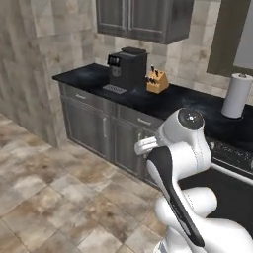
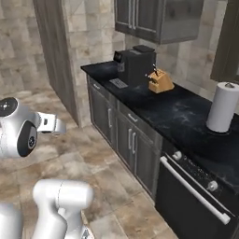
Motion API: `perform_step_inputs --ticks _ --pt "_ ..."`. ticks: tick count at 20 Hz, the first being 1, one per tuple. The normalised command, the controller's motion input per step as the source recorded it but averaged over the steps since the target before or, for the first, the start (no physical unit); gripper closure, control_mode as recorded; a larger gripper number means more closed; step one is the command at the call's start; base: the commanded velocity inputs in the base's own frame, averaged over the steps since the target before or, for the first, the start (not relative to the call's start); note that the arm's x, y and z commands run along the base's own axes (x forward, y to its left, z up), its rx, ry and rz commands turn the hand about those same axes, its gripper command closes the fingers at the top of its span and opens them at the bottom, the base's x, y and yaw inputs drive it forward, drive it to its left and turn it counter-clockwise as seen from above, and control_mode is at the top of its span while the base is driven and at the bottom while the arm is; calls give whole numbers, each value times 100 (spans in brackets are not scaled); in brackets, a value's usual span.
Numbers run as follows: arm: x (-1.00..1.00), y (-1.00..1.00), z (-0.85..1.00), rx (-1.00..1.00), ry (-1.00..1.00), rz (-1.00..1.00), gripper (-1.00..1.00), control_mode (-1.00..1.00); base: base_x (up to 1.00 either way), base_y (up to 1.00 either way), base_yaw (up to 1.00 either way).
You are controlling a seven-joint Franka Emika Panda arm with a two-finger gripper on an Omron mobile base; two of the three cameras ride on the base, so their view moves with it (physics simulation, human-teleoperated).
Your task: Clear the mugs and bowl far away from the sink.
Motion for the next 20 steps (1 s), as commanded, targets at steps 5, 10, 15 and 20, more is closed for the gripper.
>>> perform_step_inputs --ticks 5,10,15,20 --pt "0 0 0 0 0 0 -100 100 0 -8 -54" --pt "0 0 0 0 0 0 -100 100 5 -38 -25" --pt "0 0 0 0 0 0 -100 100 9 -76 0" --pt "0 0 0 0 0 0 -100 100 -2 -98 -1"
